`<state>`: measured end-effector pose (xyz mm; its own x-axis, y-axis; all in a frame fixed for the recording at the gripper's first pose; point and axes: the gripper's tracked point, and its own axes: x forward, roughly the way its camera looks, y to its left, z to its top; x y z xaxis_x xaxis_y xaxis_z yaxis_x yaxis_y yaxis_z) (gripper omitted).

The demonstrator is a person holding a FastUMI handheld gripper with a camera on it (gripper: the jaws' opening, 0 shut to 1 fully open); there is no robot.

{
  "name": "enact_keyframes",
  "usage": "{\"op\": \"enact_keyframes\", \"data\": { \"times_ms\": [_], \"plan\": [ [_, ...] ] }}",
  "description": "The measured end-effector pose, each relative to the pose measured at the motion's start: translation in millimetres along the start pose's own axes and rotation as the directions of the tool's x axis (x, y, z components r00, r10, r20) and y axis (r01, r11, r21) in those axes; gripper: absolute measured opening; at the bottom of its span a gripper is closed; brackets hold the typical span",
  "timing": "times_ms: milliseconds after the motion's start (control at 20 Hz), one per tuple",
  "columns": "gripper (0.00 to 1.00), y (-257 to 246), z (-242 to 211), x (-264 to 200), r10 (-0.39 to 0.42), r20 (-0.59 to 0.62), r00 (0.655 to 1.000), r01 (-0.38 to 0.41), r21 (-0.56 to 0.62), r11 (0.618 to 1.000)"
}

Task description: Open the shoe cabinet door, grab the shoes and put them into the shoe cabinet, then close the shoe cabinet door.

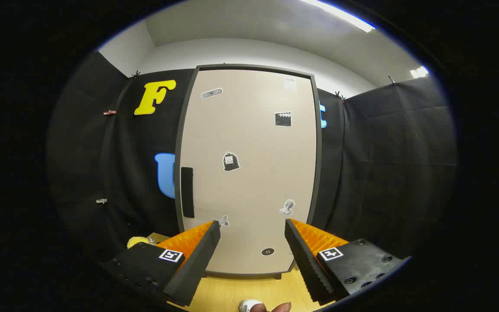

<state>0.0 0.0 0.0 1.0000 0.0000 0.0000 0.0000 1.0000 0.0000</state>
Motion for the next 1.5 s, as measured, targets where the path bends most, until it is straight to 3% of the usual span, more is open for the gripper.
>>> {"op": "enact_keyframes", "data": {
  "times_ms": [950, 1500],
  "plan": [
    [0.97, 12.1, -0.3, -8.7, -0.008, -0.025, 1.000, 0.009, 0.040, 0.999],
    [0.97, 74.3, 19.7, 26.9, 0.032, 0.022, 0.999, -0.033, 0.047, 0.998]
  ]
}}
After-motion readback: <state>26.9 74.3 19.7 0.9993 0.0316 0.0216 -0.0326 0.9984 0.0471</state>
